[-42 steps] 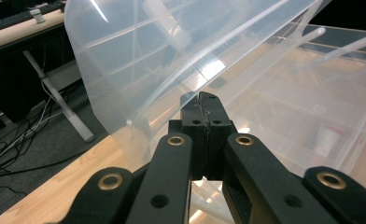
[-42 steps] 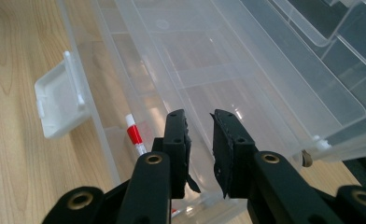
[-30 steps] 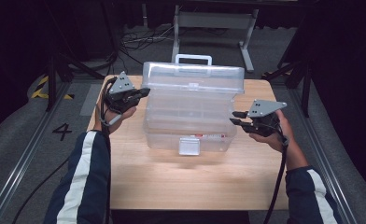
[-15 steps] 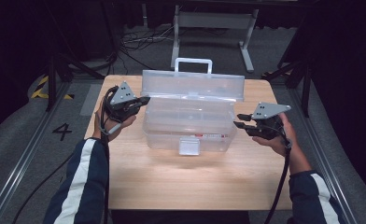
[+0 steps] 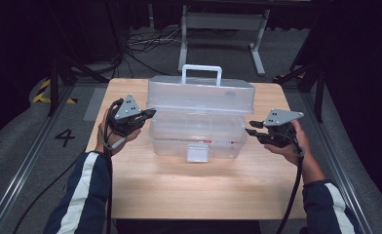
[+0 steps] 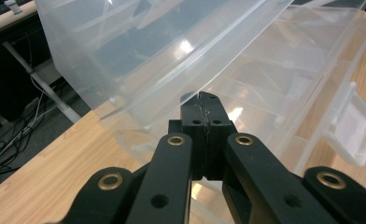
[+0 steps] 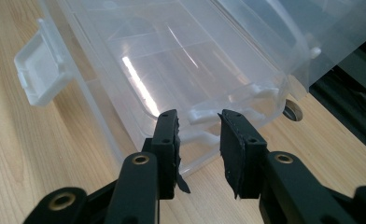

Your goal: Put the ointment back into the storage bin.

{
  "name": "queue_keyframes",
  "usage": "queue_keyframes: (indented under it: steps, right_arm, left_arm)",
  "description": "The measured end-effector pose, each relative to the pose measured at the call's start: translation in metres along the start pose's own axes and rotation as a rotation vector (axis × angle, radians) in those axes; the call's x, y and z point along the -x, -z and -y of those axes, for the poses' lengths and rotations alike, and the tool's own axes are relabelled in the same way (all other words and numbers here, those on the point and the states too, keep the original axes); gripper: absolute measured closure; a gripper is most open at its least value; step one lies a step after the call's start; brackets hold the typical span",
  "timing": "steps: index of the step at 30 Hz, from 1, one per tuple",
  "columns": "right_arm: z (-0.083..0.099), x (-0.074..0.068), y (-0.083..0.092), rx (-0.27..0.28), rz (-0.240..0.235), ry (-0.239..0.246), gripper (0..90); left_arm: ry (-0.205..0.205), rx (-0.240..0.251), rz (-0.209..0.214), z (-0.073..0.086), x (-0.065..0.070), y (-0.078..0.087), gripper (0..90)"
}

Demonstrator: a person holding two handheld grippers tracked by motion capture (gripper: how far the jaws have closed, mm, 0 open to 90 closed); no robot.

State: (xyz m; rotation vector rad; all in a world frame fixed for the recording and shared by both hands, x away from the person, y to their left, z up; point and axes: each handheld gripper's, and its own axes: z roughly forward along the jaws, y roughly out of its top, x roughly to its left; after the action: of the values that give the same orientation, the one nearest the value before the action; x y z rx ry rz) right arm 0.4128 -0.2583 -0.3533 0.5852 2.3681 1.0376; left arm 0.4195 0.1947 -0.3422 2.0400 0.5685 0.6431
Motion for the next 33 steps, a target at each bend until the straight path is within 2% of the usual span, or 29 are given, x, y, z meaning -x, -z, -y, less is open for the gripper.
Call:
queue_keyframes:
  steps: [15, 27, 33]
  right_arm:
    - [0.006, 0.001, 0.001, -0.005, 0.013, -0.024, 67.1]
    - [0.008, 0.0, 0.001, -0.001, 0.013, -0.024, 66.9]
    - [0.011, -0.002, -0.001, -0.02, 0.003, -0.02, 66.4]
  left_arm:
    - [0.006, -0.022, 0.019, 0.014, 0.009, 0.0, 90.0]
    - [0.005, -0.045, 0.028, 0.021, 0.015, 0.0, 90.0]
    - [0.0, -0.06, 0.033, 0.025, 0.016, 0.001, 90.0]
